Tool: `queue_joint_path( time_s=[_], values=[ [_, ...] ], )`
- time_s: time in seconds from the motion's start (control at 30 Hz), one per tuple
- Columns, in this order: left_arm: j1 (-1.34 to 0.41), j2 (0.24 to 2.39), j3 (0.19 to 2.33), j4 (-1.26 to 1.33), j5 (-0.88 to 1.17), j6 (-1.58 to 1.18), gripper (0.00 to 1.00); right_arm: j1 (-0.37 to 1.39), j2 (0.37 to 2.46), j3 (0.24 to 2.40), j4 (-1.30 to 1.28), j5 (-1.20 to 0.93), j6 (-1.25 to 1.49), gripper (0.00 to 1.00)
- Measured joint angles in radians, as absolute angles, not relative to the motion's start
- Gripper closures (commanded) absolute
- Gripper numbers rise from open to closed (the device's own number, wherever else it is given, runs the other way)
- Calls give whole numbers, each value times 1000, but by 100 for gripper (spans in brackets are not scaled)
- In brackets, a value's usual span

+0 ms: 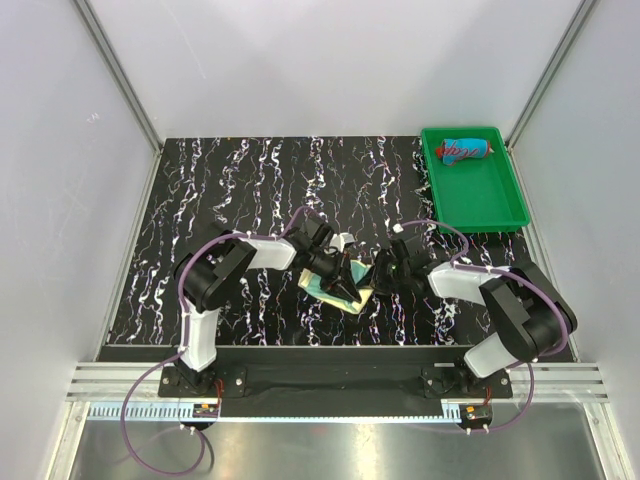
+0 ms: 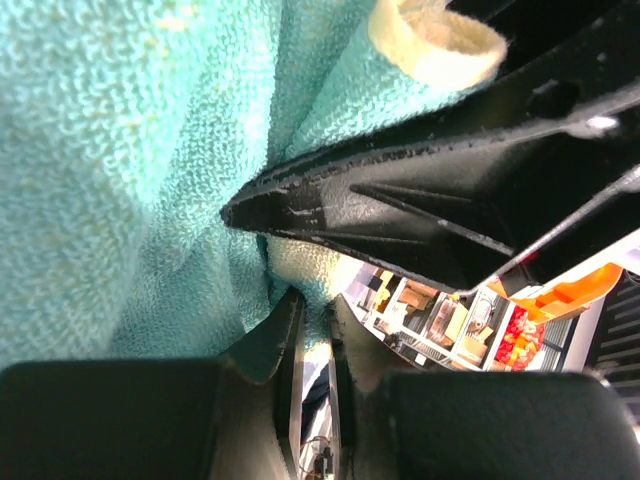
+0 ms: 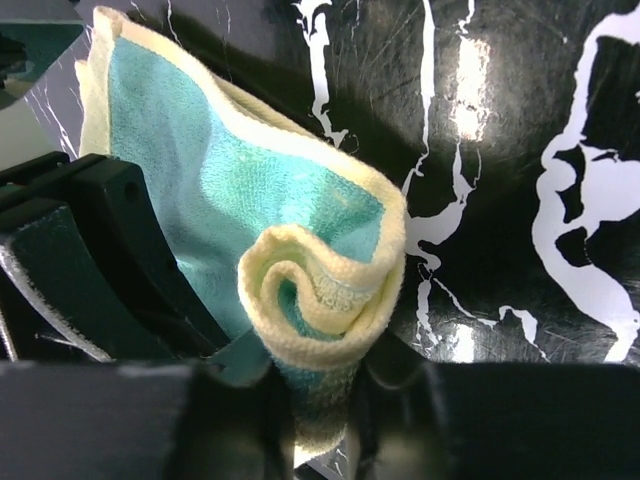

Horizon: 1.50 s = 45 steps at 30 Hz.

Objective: Roll the towels
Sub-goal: Roll the towel

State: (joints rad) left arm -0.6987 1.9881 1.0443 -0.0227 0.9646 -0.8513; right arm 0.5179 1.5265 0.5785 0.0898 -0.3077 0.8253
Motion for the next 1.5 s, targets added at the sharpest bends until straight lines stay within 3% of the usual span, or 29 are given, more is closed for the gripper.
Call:
queue_joint_path(
  time_s=[0.13, 0.17, 0.3, 0.53, 0.93, 1.5],
  values=[
    [-699, 1988, 1051, -62, 939, -818, 81, 522, 1528, 591, 64, -305, 818, 91],
    [-699, 1988, 1056, -85, 926, -804, 72, 525, 1528, 598, 51, -304, 814, 92],
    [-700, 1971, 1085, -197, 839, -741, 56, 535, 1530, 648, -35, -289, 791, 94],
    [-712, 1829, 1116, -389, 603, -623, 39, 544, 1564, 797, -230, -252, 733, 97],
    [-968, 1602, 1255, -559, 54, -438, 30, 570, 1674, 945, -471, -218, 673, 100],
    [-1135, 1726, 1295, -556, -276, -426, 29, 559, 1702, 971, -563, -221, 661, 100]
  ],
)
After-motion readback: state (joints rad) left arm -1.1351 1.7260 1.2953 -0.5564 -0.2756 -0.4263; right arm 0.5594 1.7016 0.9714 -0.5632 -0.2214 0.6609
